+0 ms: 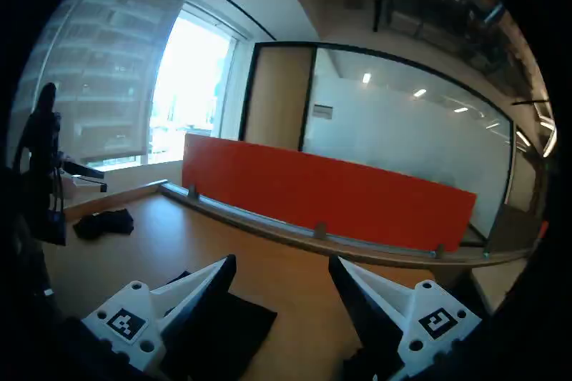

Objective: Fold towel

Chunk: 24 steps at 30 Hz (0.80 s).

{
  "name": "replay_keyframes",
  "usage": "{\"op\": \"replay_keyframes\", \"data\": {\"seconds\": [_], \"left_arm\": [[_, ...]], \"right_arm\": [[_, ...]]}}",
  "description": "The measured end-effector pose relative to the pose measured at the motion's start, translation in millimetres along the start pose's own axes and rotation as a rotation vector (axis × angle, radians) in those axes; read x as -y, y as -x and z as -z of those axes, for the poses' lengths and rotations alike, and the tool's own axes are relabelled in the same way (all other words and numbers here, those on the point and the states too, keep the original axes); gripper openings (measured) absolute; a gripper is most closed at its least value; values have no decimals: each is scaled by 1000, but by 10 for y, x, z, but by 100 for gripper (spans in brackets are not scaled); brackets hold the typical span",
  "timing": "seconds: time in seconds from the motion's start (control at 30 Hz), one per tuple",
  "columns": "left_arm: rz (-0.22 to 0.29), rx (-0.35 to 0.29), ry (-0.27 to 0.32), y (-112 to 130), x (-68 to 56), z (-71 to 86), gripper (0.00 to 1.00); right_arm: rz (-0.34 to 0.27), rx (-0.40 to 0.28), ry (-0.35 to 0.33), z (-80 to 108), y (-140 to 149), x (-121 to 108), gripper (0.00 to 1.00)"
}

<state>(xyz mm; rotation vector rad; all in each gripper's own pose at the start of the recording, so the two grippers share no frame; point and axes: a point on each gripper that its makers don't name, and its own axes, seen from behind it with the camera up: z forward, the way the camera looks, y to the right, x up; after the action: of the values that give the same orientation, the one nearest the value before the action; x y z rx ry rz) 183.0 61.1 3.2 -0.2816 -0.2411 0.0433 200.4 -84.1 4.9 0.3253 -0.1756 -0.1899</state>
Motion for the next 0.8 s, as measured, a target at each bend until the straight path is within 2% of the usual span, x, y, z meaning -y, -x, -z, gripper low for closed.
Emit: {"op": "replay_keyframes", "data": {"seconds": [0.1, 0.27, 0.8], "left_arm": [[-7, 11, 6, 31, 7, -12, 96], [-26, 39, 40, 141, -68, -27, 96], [-89, 168, 94, 819, -273, -46, 96]], "right_arm": [[13, 14, -20, -18, 18, 32, 100], [16, 41, -36, -38, 152, 82, 100], [31, 128, -95, -50, 728, 330, 100]]}}
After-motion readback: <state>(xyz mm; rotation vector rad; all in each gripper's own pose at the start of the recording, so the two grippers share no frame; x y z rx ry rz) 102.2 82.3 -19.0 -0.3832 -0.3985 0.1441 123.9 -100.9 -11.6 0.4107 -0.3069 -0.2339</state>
